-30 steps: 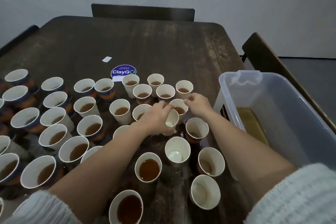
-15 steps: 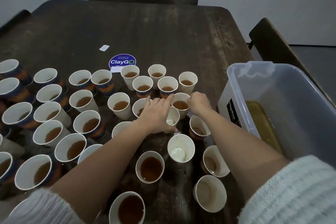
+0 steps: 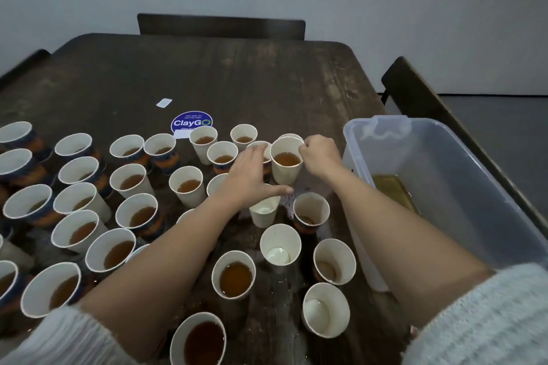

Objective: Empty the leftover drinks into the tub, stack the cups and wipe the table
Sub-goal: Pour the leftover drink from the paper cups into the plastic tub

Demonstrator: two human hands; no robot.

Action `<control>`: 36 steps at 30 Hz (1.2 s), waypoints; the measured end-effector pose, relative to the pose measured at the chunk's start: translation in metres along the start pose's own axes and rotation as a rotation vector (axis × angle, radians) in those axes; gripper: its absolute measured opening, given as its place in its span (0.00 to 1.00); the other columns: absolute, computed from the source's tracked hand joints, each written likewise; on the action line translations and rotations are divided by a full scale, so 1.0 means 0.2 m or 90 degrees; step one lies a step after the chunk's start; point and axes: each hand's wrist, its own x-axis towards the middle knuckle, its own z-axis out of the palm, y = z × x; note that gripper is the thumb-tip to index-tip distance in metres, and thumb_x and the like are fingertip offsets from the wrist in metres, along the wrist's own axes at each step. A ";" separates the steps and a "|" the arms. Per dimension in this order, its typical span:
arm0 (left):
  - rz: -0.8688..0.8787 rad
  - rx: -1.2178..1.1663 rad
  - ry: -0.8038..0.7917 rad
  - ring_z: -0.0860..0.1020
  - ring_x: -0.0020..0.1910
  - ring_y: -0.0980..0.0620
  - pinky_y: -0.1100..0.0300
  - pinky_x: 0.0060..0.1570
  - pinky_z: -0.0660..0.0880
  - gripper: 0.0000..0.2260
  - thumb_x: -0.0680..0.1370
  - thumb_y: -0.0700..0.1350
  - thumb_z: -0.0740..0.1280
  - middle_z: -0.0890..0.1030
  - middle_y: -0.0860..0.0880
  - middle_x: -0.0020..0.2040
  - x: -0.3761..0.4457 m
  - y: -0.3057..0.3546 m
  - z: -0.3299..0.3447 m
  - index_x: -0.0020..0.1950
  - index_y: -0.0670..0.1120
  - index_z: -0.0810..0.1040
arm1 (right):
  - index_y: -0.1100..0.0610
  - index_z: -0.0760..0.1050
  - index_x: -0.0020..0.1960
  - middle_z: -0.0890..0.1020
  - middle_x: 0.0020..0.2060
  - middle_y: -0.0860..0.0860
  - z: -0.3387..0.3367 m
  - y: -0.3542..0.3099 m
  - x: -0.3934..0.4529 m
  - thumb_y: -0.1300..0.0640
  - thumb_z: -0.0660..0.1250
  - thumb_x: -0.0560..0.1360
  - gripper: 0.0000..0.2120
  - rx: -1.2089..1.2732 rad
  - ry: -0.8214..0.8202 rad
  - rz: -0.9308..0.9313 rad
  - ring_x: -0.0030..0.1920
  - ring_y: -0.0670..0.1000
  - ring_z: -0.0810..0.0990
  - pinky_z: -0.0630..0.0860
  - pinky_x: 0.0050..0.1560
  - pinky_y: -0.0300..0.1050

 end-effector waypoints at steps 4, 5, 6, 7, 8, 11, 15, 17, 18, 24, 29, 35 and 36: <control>0.007 -0.165 0.059 0.68 0.66 0.51 0.54 0.65 0.68 0.43 0.62 0.53 0.81 0.70 0.49 0.67 0.04 0.14 -0.03 0.71 0.47 0.64 | 0.60 0.72 0.36 0.78 0.40 0.59 -0.20 -0.07 -0.07 0.60 0.59 0.76 0.11 0.040 0.016 -0.039 0.42 0.59 0.75 0.64 0.37 0.45; 0.011 -0.218 0.080 0.70 0.65 0.51 0.54 0.64 0.69 0.41 0.62 0.50 0.82 0.72 0.49 0.65 0.04 0.18 -0.03 0.70 0.46 0.65 | 0.61 0.73 0.35 0.78 0.39 0.60 -0.25 -0.08 -0.10 0.61 0.59 0.75 0.11 0.055 0.022 -0.048 0.43 0.60 0.74 0.64 0.37 0.46; 0.014 -0.266 0.100 0.71 0.63 0.52 0.54 0.63 0.70 0.40 0.62 0.47 0.82 0.73 0.49 0.64 0.04 0.22 -0.03 0.69 0.46 0.66 | 0.63 0.74 0.36 0.79 0.39 0.61 -0.30 -0.09 -0.12 0.61 0.60 0.74 0.11 0.068 0.031 -0.055 0.43 0.61 0.75 0.65 0.37 0.48; 0.016 -0.305 0.119 0.72 0.63 0.52 0.55 0.62 0.71 0.39 0.63 0.45 0.81 0.74 0.49 0.64 0.03 0.26 -0.02 0.69 0.45 0.67 | 0.63 0.75 0.36 0.80 0.40 0.62 -0.34 -0.09 -0.15 0.61 0.60 0.74 0.11 0.082 0.046 -0.061 0.44 0.62 0.76 0.67 0.38 0.49; 0.023 -0.336 0.134 0.72 0.62 0.53 0.58 0.62 0.71 0.38 0.64 0.44 0.81 0.74 0.49 0.64 0.03 0.29 -0.02 0.69 0.45 0.66 | 0.63 0.76 0.35 0.82 0.40 0.63 -0.38 -0.09 -0.18 0.61 0.60 0.73 0.11 0.099 0.061 -0.064 0.45 0.62 0.77 0.70 0.39 0.50; 0.073 -0.394 0.157 0.72 0.61 0.55 0.69 0.56 0.69 0.37 0.67 0.40 0.79 0.72 0.49 0.64 0.03 0.38 -0.01 0.70 0.46 0.62 | 0.63 0.75 0.33 0.82 0.39 0.63 -0.46 -0.07 -0.25 0.61 0.61 0.72 0.11 0.152 0.093 -0.080 0.45 0.62 0.79 0.74 0.42 0.52; 0.106 -0.454 0.187 0.73 0.57 0.60 0.72 0.54 0.69 0.32 0.67 0.45 0.73 0.71 0.48 0.62 0.01 0.52 0.01 0.65 0.49 0.59 | 0.60 0.72 0.31 0.81 0.37 0.62 -0.53 0.00 -0.32 0.56 0.62 0.76 0.16 0.200 0.129 -0.101 0.44 0.61 0.80 0.75 0.46 0.53; 0.108 -0.457 0.202 0.73 0.56 0.61 0.73 0.53 0.69 0.32 0.68 0.46 0.74 0.72 0.50 0.61 0.01 0.57 0.03 0.65 0.49 0.59 | 0.57 0.75 0.34 0.81 0.34 0.56 -0.57 0.06 -0.35 0.48 0.64 0.78 0.18 0.319 0.105 -0.081 0.43 0.59 0.82 0.77 0.49 0.52; 0.114 -0.451 0.207 0.73 0.56 0.61 0.74 0.52 0.69 0.33 0.69 0.44 0.76 0.72 0.50 0.61 0.01 0.60 0.04 0.66 0.49 0.59 | 0.56 0.77 0.37 0.81 0.35 0.53 -0.58 0.10 -0.37 0.44 0.63 0.78 0.19 0.389 0.069 -0.050 0.43 0.56 0.82 0.76 0.48 0.50; 0.163 -0.444 0.169 0.73 0.55 0.61 0.76 0.51 0.68 0.32 0.70 0.38 0.76 0.71 0.53 0.58 0.03 0.74 0.14 0.64 0.49 0.59 | 0.59 0.75 0.62 0.78 0.46 0.55 -0.65 0.39 -0.46 0.29 0.60 0.70 0.37 0.621 -0.240 0.066 0.50 0.55 0.76 0.74 0.53 0.49; 0.158 -0.461 0.115 0.73 0.56 0.63 0.74 0.51 0.71 0.32 0.72 0.38 0.75 0.71 0.57 0.58 0.04 0.84 0.25 0.66 0.52 0.58 | 0.55 0.72 0.68 0.78 0.60 0.58 -0.68 0.53 -0.48 0.31 0.60 0.69 0.37 0.648 -0.240 0.053 0.60 0.59 0.79 0.76 0.63 0.54; 0.151 -0.465 0.063 0.73 0.59 0.57 0.73 0.50 0.72 0.33 0.73 0.42 0.74 0.69 0.50 0.63 0.07 0.93 0.34 0.69 0.51 0.56 | 0.55 0.71 0.69 0.78 0.59 0.58 -0.69 0.66 -0.46 0.35 0.59 0.76 0.30 0.632 -0.171 0.050 0.57 0.58 0.80 0.79 0.57 0.49; 0.149 -0.468 0.057 0.73 0.59 0.58 0.72 0.51 0.72 0.34 0.73 0.42 0.75 0.70 0.51 0.62 0.07 0.94 0.35 0.70 0.49 0.57 | 0.55 0.72 0.68 0.79 0.58 0.58 -0.69 0.67 -0.45 0.36 0.58 0.77 0.29 0.624 -0.154 0.049 0.56 0.57 0.81 0.80 0.55 0.47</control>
